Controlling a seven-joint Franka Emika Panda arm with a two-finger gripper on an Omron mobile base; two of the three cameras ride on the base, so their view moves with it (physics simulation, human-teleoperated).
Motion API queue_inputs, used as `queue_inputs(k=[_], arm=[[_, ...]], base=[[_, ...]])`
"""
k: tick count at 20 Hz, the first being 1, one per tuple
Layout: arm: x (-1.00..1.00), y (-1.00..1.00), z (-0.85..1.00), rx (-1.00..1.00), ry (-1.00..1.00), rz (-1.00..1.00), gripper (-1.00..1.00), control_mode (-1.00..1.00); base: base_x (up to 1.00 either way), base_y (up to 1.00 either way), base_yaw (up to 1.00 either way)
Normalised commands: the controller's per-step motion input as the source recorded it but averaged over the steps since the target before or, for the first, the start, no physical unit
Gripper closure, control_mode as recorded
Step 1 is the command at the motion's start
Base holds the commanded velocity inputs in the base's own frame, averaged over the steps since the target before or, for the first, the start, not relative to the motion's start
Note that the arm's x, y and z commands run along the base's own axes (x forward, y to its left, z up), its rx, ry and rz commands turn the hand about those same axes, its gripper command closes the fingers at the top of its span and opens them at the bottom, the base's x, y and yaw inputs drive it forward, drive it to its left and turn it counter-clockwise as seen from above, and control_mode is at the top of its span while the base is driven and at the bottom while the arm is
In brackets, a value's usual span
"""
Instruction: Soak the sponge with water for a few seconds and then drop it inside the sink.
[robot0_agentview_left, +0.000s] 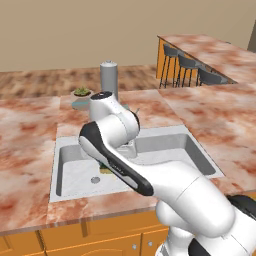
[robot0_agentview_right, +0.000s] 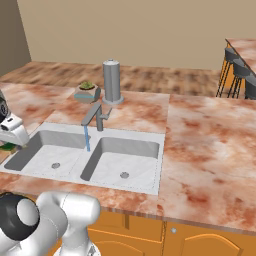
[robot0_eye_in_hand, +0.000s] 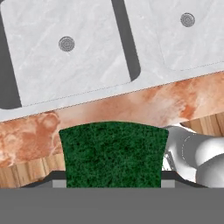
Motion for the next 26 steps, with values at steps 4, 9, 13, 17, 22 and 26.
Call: queue_inputs(k=[4, 9, 13, 17, 22, 26], arm=[[-0.01, 0.0, 0.0, -0.08, -0.07, -0.05, 1.0, -1.0], [-0.08, -0.27, 0.0, -0.04, -0.12, -0.05, 1.0, -1.0], [-0.07, -0.23, 0.0, 0.0, -0.14, -0.1, 1.0, -1.0], [0.0, -0.17, 0.0, 0.0, -0.11, -0.14, 1.0, -1.0], [0.01, -0.01, -0.08, -0.04, -0.07, -0.15, 1.0, -1.0], [0.05, 0.0, -0.03, -0.07, -0.07, -0.05, 1.0, -1.0]], base=[[0.0, 0.0, 0.0], [0.0, 0.0, 0.0], [0.0, 0.0, 0.0], [0.0, 0.0, 0.0], [0.0, 0.0, 0.0], [0.0, 0.0, 0.0]])
